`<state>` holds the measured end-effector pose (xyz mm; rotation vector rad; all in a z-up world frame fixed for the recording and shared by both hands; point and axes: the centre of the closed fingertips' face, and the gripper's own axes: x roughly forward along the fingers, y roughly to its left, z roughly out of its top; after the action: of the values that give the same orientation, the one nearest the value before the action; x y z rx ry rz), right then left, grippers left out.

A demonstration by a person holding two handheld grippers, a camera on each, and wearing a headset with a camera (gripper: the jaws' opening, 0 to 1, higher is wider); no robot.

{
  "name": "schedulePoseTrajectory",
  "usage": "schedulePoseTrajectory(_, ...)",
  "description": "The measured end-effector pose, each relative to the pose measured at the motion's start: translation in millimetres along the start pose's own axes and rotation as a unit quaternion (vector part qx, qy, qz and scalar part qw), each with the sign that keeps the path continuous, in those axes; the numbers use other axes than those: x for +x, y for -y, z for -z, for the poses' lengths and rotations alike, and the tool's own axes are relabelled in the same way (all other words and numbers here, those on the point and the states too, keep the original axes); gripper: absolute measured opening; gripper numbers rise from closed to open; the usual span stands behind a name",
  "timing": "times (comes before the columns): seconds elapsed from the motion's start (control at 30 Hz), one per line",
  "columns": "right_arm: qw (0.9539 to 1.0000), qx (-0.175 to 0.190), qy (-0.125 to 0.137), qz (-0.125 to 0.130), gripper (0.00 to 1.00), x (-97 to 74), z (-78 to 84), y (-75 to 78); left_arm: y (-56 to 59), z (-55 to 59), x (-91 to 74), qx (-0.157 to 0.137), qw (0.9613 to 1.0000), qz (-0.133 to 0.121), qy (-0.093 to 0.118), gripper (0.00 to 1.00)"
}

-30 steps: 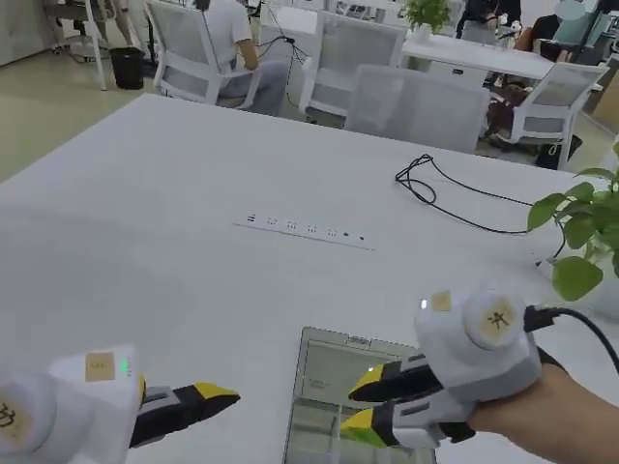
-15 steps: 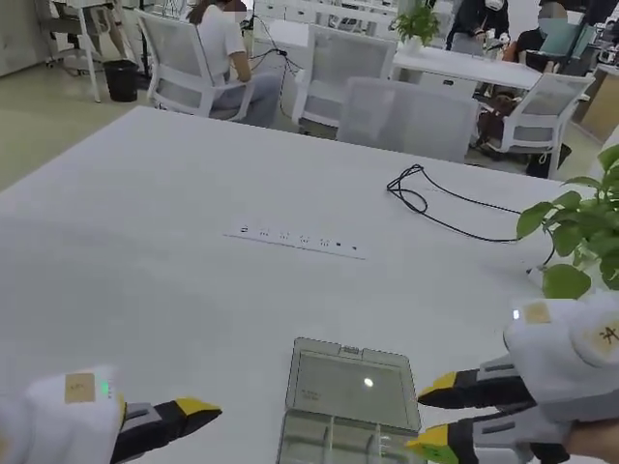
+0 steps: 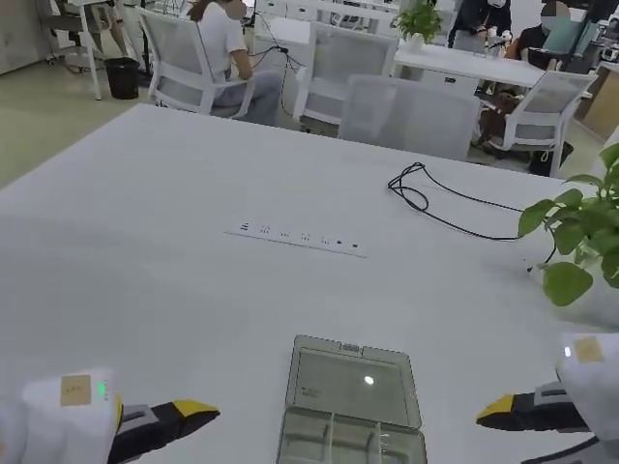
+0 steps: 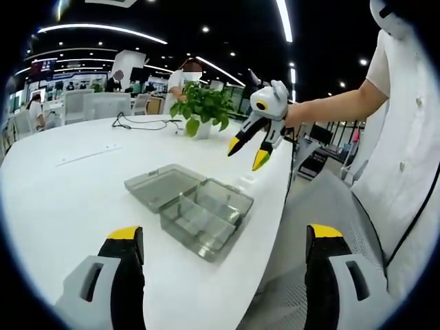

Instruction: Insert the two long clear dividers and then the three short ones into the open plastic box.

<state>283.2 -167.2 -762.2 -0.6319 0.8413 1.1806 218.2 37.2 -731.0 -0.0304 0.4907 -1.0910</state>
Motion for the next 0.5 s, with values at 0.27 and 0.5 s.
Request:
schedulePoseTrajectory(0.27,0.9968,-0.039,-0.069,-0.011,0.52,5.4,45.4,7.0,-2.5,3.1,-0.2,-0.004,1.0,-0.002,-0.002,1.0)
schedulePoseTrajectory(0.5,0.988,-0.076,-0.132,-0.024,0.51,15.7,84.7,15.4,-3.3,3.7,-0.1,-0.009,0.9999,-0.005,-0.003,1.0)
